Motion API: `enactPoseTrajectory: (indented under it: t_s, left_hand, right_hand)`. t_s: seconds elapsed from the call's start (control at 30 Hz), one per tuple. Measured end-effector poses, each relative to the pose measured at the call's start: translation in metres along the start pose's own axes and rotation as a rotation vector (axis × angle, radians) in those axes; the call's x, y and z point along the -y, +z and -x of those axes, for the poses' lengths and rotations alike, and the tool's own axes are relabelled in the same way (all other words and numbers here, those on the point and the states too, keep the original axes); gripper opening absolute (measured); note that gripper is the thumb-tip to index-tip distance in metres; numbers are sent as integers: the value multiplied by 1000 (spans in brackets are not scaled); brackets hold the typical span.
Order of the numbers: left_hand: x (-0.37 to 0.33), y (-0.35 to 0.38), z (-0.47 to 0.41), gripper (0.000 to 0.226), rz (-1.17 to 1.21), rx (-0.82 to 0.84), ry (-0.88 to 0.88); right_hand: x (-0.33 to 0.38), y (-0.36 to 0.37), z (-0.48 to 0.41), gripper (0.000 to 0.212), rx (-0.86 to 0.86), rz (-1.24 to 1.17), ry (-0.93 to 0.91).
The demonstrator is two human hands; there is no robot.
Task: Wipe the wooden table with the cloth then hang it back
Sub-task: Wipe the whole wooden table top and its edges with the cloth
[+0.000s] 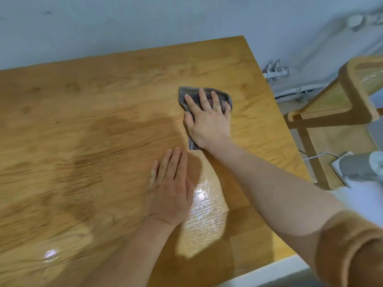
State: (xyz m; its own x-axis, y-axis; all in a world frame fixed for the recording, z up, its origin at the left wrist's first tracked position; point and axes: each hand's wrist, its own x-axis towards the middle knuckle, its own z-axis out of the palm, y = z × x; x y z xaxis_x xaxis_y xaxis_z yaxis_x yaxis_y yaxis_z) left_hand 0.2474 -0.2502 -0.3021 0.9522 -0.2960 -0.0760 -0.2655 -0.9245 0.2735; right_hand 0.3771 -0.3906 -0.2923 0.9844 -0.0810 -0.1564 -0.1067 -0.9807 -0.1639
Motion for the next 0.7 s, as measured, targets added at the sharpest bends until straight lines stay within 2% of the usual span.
enactPoseTrajectory:
  t_s: [0.13,0.27,0.33,0.43,0.5,0.6,0.7]
  left_hand:
    - [-1,-2,5,56,45,-1,-6]
    - [-7,-5,-3,53,88,-23,-30]
    - [-16,-6,-28,51,92,-22,-6]
    - [-24,-10,-89,47,141,-87,23]
    - [-25,-12,-121,43,177,-133,-58]
    - [-25,-10,-138,43,144,-150,-140]
    - [-25,-6,-142,42,107,-163,-162]
  right_hand:
    - [-4,5,26,50,14,-35,-177]
    - [-61,5,123,46,12,20,-326]
    - [-86,1,128,46,20,45,-355]
    - [-86,-3,63,50,-26,75,-256]
    - [-74,-8,-1,51,-40,57,-177]
    - [-58,-16,-89,52,-10,23,-107]
    - [-43,-16,-126,51,-42,-6,-115]
